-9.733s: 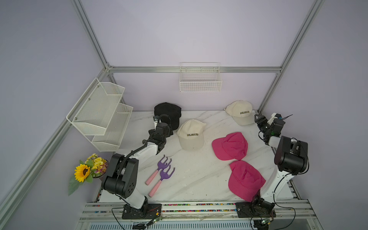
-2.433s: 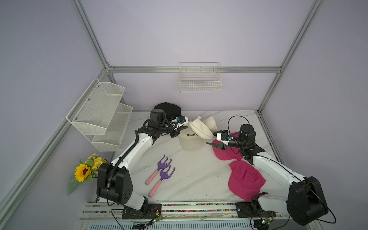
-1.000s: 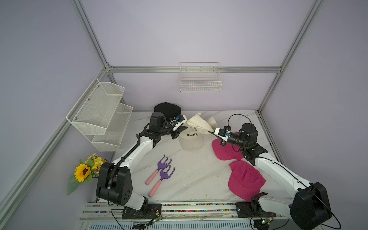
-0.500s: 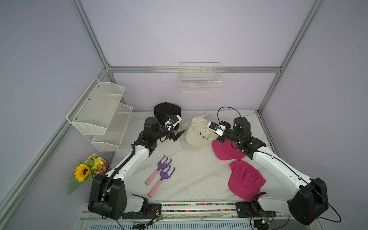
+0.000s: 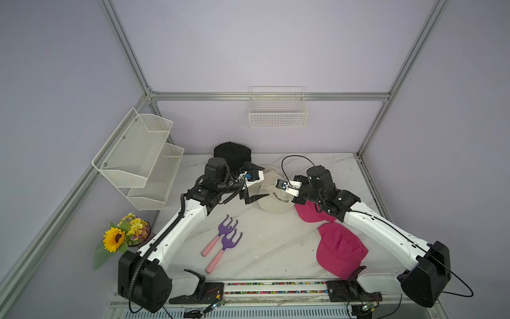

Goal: Stack the baseball caps by color
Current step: Pick up the baseball cap at the corner of the board.

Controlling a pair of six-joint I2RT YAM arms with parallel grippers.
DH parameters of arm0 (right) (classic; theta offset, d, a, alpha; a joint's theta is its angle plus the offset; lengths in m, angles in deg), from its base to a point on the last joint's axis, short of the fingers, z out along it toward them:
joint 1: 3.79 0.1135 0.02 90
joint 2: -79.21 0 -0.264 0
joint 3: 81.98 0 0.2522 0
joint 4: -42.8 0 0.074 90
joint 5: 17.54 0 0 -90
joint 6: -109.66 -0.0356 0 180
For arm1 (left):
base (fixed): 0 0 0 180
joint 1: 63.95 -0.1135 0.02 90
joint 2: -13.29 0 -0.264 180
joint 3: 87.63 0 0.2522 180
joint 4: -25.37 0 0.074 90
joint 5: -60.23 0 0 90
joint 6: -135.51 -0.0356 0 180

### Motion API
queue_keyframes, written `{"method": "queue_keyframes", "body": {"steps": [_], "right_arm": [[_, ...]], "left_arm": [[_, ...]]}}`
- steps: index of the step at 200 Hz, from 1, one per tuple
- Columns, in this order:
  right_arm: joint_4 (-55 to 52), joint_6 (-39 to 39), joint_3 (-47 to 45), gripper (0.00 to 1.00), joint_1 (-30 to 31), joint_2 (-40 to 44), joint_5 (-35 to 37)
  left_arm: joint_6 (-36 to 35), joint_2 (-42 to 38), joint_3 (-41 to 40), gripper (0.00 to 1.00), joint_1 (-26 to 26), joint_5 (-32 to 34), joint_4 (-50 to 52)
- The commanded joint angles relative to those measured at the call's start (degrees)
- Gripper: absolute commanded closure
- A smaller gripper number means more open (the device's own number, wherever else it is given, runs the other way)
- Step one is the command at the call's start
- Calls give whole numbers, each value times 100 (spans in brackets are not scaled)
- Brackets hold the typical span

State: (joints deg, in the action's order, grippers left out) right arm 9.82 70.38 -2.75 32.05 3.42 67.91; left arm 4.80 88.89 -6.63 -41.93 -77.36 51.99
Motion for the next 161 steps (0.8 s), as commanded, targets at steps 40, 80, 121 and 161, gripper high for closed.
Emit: {"method": "queue_keyframes", "body": {"steps": [40,80,121,161], "right_arm": [[234,535,-48,100,319,252,88],[341,430,-271,100,375,460,-102],[261,424,-271,100,432,307,68],[200,500,-219,100,523,166,348]], "left_arm": [[-1058,851,849,34,109,-1,1378],[-1302,1270,1220,51,136,174,1731],[-1321,1410,1395,53,232,160,1735],[-1432,1436,1461,26,294,-55,1789]]}}
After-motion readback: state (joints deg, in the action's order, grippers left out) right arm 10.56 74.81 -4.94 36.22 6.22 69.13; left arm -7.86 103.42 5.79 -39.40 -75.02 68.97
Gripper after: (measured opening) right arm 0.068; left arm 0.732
